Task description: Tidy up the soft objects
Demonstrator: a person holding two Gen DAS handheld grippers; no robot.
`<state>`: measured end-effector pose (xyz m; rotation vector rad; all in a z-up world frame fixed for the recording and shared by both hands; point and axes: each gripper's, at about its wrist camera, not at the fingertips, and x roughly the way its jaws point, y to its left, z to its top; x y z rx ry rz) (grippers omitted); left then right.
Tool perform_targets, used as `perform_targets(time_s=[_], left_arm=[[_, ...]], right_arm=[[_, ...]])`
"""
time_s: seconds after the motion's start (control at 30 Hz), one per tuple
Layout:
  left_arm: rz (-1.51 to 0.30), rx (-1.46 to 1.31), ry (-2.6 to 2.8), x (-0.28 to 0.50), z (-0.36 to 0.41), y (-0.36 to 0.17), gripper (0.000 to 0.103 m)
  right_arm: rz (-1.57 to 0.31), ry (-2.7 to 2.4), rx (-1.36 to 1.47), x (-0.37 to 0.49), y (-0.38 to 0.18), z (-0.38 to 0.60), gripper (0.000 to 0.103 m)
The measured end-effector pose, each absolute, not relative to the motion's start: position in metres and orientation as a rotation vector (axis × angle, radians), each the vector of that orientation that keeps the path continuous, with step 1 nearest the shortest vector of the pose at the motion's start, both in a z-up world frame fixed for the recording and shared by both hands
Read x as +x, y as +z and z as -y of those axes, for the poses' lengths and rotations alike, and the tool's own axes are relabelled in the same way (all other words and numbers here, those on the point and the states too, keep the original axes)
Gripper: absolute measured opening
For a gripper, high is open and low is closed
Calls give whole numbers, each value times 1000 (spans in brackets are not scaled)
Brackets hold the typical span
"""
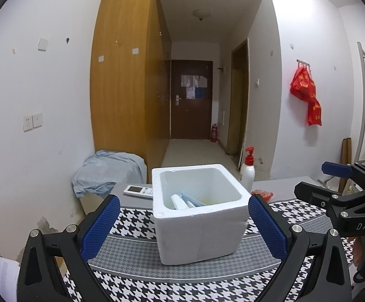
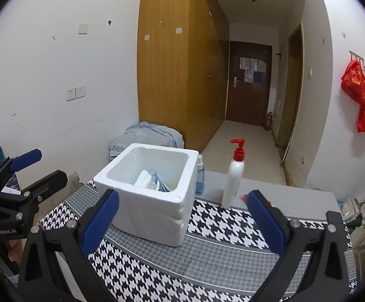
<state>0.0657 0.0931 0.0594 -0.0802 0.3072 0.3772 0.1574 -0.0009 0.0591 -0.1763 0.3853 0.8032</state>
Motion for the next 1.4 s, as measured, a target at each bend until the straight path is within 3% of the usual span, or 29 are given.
perform_targets(time_s=[0.53, 1.17, 1.4], left_arm=[[-242, -71, 370, 23, -54, 60, 102], [-130, -87, 348, -6, -27, 4, 102], [-106, -62, 350, -18, -17, -12, 102]], right_arm=[[-248, 780, -136, 104, 55, 47, 103], [-147, 751, -30, 66, -1, 91, 103], [-201, 752, 55, 71, -24, 103, 103]])
